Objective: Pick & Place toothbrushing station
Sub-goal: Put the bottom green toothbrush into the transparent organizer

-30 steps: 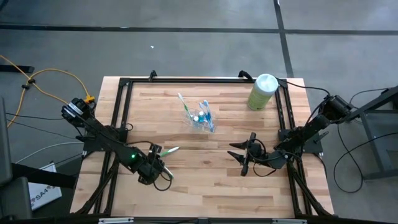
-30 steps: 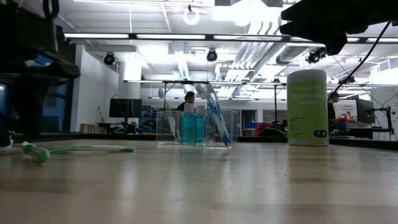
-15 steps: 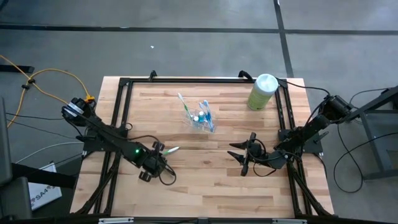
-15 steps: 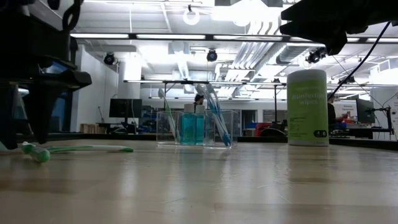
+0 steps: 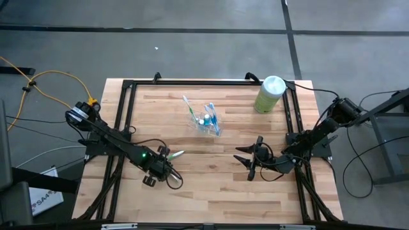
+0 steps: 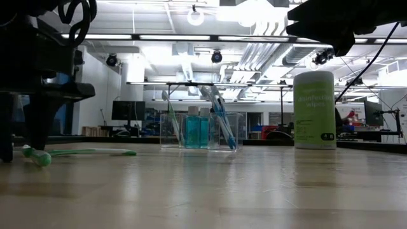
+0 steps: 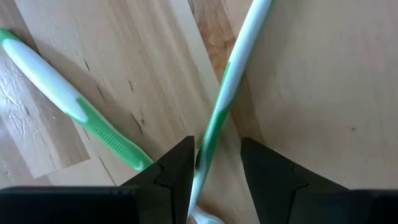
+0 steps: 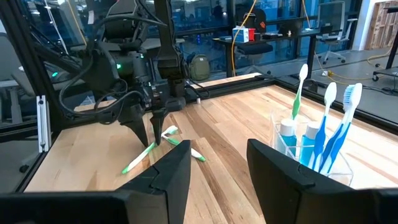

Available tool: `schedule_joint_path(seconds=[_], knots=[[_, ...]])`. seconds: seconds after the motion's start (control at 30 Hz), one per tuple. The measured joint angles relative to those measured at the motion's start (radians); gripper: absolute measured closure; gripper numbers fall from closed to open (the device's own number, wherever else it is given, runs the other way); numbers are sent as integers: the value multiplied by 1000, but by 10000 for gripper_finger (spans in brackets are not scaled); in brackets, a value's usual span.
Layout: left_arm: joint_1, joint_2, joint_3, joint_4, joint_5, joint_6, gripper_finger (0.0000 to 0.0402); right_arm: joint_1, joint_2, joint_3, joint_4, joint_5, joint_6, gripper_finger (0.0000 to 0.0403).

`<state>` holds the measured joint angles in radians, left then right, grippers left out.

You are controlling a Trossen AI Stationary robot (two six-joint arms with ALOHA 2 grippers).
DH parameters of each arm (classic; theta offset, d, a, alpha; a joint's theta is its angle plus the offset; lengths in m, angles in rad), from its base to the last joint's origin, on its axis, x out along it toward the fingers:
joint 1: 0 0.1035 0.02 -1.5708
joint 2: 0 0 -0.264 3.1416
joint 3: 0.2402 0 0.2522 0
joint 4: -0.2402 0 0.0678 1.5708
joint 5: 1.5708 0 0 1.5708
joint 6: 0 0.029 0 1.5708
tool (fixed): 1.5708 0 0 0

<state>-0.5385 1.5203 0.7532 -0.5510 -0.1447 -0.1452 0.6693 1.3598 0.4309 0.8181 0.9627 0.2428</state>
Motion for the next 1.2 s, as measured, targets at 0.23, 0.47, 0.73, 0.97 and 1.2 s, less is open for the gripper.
schedule_joint_path(seconds=[0.23,0.47,0.73,0.97,1.2], knots=[[0,10,0,1,2,0,285,0,0,0,0,0,0,254],[0,12,-1,2,16,-2,316,0,0,0,0,0,0,254],[-1,13,-3,2,17,-3,355,0,0,0,0,-11,0,254],[-1,13,-3,-3,14,-5,389,0,0,0,0,-27,0,254],[-1,13,-3,-4,13,-4,388,0,0,0,0,-27,0,254]])
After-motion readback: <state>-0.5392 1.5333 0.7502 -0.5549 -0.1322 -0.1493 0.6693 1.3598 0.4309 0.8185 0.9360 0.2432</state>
